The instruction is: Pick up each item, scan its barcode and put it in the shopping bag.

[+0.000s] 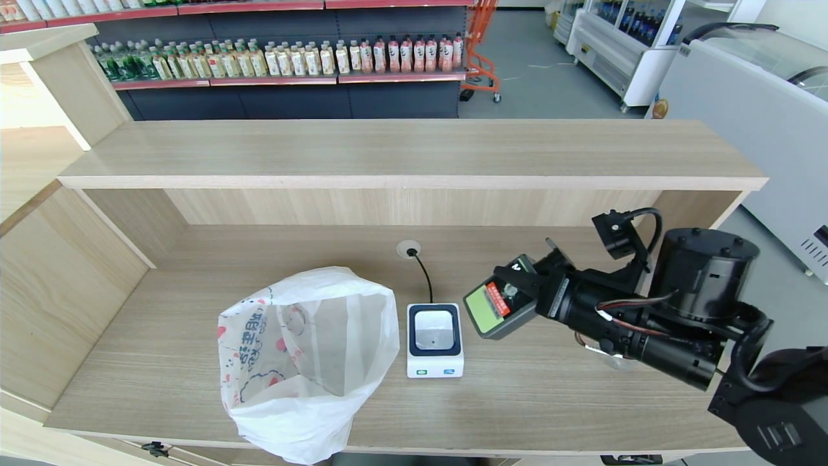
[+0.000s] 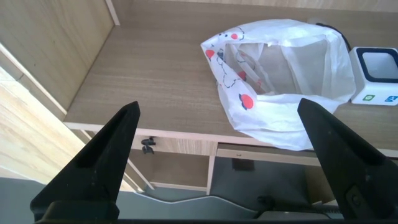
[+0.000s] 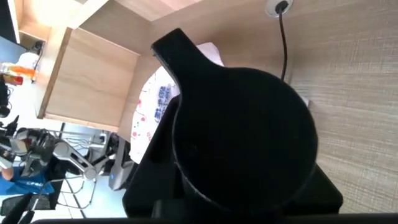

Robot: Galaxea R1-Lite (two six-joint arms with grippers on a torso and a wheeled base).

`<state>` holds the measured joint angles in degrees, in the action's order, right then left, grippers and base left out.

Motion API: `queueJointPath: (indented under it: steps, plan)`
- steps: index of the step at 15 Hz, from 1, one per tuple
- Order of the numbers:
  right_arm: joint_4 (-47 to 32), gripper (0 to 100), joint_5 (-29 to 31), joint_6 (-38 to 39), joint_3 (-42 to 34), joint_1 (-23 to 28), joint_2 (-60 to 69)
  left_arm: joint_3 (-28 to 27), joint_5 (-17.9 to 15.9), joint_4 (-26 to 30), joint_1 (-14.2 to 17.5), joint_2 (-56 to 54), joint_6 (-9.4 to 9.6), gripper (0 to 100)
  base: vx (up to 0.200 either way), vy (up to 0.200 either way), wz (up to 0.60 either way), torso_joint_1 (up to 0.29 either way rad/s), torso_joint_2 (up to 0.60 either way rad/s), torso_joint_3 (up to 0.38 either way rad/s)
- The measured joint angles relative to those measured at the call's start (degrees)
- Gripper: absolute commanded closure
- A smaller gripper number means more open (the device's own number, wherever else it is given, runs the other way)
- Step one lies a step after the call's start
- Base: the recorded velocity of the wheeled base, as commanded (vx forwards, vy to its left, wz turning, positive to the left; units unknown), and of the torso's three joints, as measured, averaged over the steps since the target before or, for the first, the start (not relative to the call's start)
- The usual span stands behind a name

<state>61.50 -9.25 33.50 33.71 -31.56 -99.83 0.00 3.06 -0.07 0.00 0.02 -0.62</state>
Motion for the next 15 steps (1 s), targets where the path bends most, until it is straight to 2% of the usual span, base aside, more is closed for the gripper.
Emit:
queueJointPath:
  steps: [3,9,12,15]
  plan:
    - [-0.2,100,2.0,-0.4,1.8,-0.6,-3.3,0.0,0.0,0.0,0.0,0.0,0.02,0,0.000,0.000,0.00,0.000,0.00,0.000]
    - [-0.3,100,1.9,-1.3,6.2,-1.0,-8.5,0.0,0.0,0.0,0.0,0.0,0.02,0,0.000,0.000,0.00,0.000,0.00,0.000]
    - [-0.6,100,1.9,-1.7,8.8,-2.4,-10.9,0.0,0.0,0.0,0.0,0.0,-0.02,0,0.000,0.200,0.00,-0.009,0.00,0.004]
    - [-0.6,100,2.4,-3.2,9.3,-3.8,-12.6,0.0,0.0,0.0,-0.1,0.0,0.09,0,0.000,0.000,0.00,0.000,0.00,0.000]
